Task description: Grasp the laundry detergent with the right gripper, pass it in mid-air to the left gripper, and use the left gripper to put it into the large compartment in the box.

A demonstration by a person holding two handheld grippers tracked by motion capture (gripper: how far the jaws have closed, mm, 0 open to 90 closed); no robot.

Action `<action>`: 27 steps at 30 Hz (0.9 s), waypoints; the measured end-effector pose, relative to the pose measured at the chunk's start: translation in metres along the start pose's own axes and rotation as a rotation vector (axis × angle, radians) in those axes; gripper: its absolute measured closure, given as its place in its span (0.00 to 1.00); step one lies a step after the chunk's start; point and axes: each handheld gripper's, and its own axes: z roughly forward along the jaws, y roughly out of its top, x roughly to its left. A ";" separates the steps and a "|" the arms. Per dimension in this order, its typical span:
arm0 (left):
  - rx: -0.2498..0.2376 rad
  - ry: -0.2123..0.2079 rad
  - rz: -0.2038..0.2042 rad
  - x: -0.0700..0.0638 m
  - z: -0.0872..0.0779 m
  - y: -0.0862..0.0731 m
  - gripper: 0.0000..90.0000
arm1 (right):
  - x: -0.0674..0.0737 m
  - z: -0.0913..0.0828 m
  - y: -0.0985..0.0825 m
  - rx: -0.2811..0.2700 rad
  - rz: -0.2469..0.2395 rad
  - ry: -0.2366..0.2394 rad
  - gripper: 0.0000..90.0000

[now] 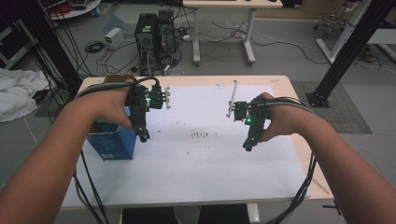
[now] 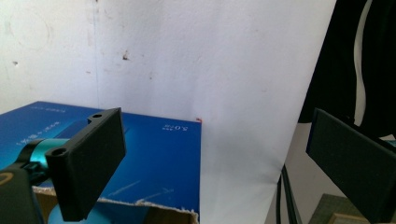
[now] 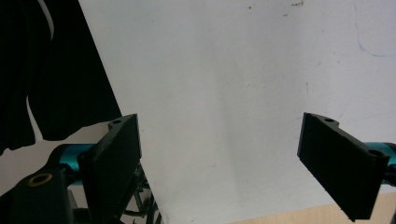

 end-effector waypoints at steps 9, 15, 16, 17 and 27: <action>-0.005 -0.018 0.023 0.000 0.010 0.004 0.05 | -0.007 0.005 -0.001 -0.021 0.000 -0.011 0.14; -0.014 -0.016 0.038 -0.001 0.010 0.009 0.05 | -0.005 0.010 0.003 0.000 -0.011 -0.009 0.14; -0.018 -0.015 0.040 -0.001 0.010 0.009 0.05 | -0.005 0.010 0.004 0.001 -0.013 -0.010 0.14; -0.015 -0.017 0.042 -0.001 0.010 0.010 0.05 | -0.004 0.011 0.005 -0.004 -0.008 -0.008 0.14; -0.019 -0.017 0.033 0.000 0.010 0.007 0.05 | -0.004 0.009 0.006 -0.008 -0.010 -0.008 0.14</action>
